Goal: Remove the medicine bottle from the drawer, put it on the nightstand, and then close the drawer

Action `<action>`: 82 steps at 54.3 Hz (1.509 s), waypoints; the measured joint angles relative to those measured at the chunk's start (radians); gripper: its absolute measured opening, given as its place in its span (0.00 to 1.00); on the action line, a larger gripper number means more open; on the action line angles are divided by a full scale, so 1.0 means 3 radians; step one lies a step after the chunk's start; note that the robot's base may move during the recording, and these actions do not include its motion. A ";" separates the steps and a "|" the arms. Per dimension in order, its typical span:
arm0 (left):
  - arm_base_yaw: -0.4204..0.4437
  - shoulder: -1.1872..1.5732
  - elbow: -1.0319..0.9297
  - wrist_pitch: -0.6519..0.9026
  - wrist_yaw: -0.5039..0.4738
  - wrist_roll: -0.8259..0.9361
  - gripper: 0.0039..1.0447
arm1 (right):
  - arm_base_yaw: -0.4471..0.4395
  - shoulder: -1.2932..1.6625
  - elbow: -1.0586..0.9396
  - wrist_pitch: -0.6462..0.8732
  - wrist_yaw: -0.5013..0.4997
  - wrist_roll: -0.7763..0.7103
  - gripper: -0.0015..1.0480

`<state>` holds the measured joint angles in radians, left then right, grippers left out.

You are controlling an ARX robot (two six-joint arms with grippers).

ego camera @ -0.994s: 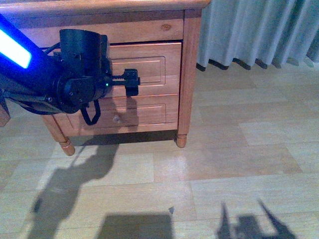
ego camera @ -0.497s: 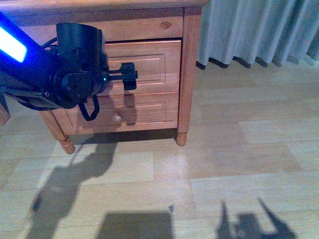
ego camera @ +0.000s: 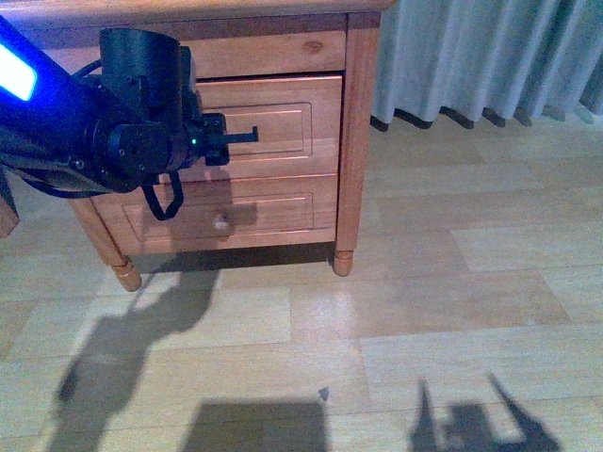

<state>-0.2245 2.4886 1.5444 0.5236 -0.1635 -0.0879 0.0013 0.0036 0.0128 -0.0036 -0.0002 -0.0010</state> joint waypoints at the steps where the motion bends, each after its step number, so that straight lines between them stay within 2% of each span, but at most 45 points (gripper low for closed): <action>1: -0.0003 0.0000 0.0000 0.0000 0.0003 0.0006 0.23 | 0.0000 0.0000 0.0000 0.0000 0.0000 0.0000 0.93; 20: -0.0020 -0.0097 -0.0249 0.0136 -0.0001 0.0033 0.23 | 0.0000 0.0000 0.0000 0.0000 0.0000 0.0000 0.93; 51: -0.0328 -0.0852 -0.2358 0.1342 -0.0327 -0.0421 0.23 | 0.0000 0.0000 0.0000 0.0001 0.0000 0.0000 0.93; 67: -0.0565 -0.1073 -0.2984 0.1595 -0.0535 -0.0675 0.23 | 0.0000 0.0000 0.0000 0.0000 0.0000 0.0000 0.93; 77: -0.0673 -0.1136 -0.3118 0.1638 -0.0652 -0.0804 0.23 | 0.0000 0.0000 0.0000 0.0001 0.0000 0.0000 0.93; 82: -0.0703 -0.1139 -0.3221 0.1638 -0.0662 -0.0902 0.37 | 0.0000 0.0000 0.0000 0.0000 0.0000 0.0000 0.93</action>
<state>-0.4355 2.1468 0.5781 1.0149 -0.3622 -0.3584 0.0013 0.0036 0.0128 -0.0036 -0.0002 -0.0010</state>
